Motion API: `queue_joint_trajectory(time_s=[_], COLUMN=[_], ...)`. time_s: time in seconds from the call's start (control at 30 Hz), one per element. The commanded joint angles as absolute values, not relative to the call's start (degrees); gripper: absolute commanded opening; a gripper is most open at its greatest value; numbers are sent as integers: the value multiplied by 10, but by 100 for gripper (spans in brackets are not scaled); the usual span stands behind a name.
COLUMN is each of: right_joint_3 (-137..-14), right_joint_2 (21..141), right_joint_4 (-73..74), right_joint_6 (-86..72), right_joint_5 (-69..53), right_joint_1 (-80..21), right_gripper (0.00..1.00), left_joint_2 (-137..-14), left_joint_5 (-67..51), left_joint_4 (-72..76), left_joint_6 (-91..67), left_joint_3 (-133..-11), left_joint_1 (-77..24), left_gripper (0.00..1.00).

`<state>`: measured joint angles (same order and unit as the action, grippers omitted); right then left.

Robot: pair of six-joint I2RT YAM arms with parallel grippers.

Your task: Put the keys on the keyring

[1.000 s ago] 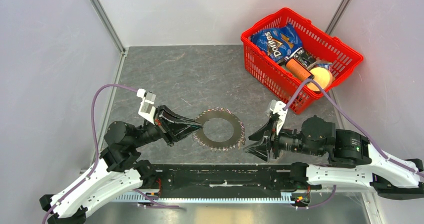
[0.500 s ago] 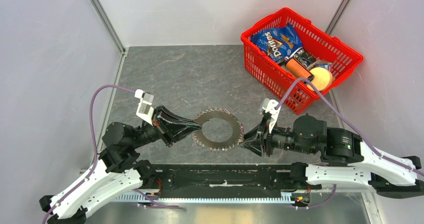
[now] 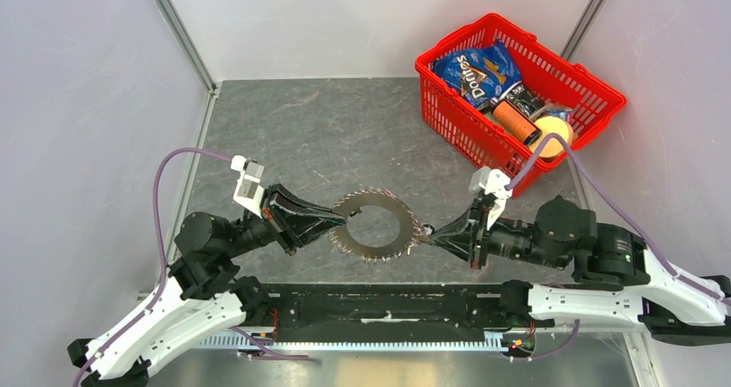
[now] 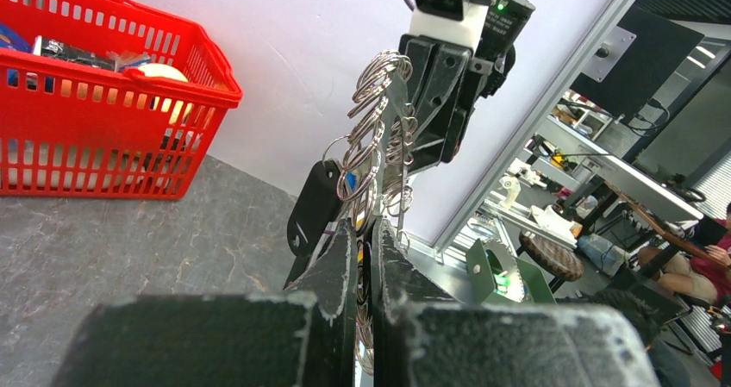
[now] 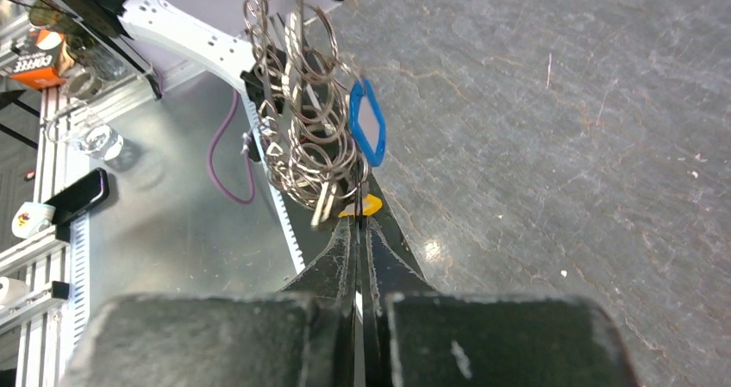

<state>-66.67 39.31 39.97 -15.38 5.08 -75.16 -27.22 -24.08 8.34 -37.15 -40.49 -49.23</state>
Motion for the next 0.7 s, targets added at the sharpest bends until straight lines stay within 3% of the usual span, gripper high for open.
queue_joint_trajectory(time_s=[0.0, 0.67], right_joint_3=[-709, -746], right_joint_2=[384, 375], right_joint_4=[392, 424], right_joint_6=[-130, -116], right_joint_5=[38, 16], right_joint_1=[-752, -752], right_gripper=[0, 0], left_joint_2=[-265, -258], left_joint_5=[-235, -233], left_joint_4=[103, 92], left_joint_6=[-380, -371], left_joint_3=[-428, -432], left_joint_1=[-492, -492], left_gripper=[2, 2])
